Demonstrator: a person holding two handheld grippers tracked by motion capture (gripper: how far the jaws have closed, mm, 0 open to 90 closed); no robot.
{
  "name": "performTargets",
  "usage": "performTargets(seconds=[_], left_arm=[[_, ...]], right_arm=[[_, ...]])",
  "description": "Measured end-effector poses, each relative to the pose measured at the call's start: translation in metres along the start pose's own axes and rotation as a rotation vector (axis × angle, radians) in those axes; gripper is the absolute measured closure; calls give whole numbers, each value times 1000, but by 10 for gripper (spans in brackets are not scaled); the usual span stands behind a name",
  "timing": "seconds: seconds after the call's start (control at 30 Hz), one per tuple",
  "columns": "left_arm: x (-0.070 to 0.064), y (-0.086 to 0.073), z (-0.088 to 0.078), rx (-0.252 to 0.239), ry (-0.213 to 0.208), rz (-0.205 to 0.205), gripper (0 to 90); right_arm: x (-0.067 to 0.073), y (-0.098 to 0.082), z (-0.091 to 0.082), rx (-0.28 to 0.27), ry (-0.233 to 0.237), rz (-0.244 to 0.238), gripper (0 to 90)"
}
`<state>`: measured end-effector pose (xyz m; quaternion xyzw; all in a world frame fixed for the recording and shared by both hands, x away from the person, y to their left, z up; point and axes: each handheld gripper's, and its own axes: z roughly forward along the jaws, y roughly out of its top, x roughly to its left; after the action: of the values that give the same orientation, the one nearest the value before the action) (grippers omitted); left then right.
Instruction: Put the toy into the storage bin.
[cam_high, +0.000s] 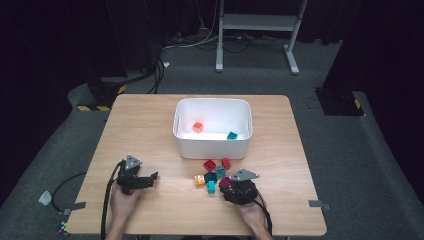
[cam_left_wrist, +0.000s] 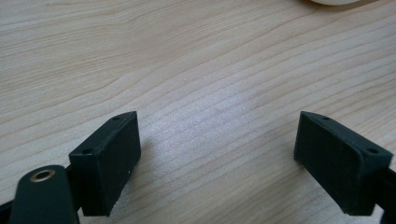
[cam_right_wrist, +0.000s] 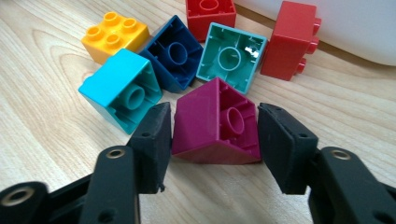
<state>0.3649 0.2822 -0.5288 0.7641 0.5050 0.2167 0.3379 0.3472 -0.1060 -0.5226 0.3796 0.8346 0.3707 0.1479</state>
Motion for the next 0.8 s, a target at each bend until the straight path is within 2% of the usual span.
performTargets(seconds=[0.33, 0.8], left_arm=[[0, 0, 0, 0, 0, 0, 147], [0, 0, 0, 0, 0, 0, 147]], right_arm=[[-1, -2, -1, -11, -25, 0, 477], [-1, -2, -6, -23, -24, 1, 479]])
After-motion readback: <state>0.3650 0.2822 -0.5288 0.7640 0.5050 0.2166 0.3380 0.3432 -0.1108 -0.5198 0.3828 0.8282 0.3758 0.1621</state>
